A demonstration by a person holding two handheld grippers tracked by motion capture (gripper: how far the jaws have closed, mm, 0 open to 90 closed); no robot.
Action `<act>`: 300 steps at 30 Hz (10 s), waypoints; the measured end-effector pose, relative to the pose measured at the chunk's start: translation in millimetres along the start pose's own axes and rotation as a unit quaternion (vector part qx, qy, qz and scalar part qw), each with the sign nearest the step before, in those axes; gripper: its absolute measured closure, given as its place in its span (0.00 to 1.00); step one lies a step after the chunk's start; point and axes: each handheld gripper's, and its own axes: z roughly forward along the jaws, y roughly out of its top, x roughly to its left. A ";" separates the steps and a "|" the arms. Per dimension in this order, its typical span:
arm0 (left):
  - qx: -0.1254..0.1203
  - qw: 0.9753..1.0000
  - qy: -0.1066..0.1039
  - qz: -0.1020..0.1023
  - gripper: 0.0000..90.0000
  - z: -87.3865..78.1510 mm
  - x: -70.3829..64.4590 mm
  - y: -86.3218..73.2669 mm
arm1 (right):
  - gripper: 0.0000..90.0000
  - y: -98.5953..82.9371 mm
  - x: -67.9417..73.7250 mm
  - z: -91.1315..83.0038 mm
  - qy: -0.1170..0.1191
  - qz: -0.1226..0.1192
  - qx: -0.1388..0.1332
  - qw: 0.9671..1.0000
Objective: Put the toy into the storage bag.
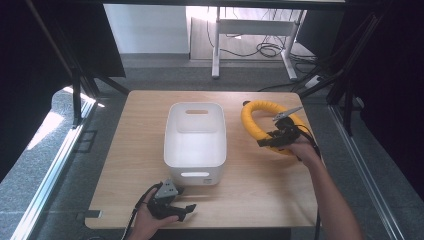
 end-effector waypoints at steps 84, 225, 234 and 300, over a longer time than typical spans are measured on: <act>0.003 1.000 -0.001 0.001 0.29 2.5 -1.6 0.0 | 0.57 37.3 68.0 -85.4 0.097 -0.022 -0.250 0.963; 0.009 1.000 -0.004 0.008 0.29 1.9 -0.5 -0.6 | 0.57 118.8 213.1 -32.5 0.246 -0.149 -0.284 0.915; 0.010 1.000 -0.003 0.009 0.29 2.7 -1.2 -0.6 | 0.57 114.1 208.2 -20.3 0.248 -0.140 -0.269 0.920; 0.013 1.000 -0.007 0.007 0.28 4.9 -2.9 -1.1 | 0.52 86.9 178.1 29.0 0.192 -0.129 -0.207 0.951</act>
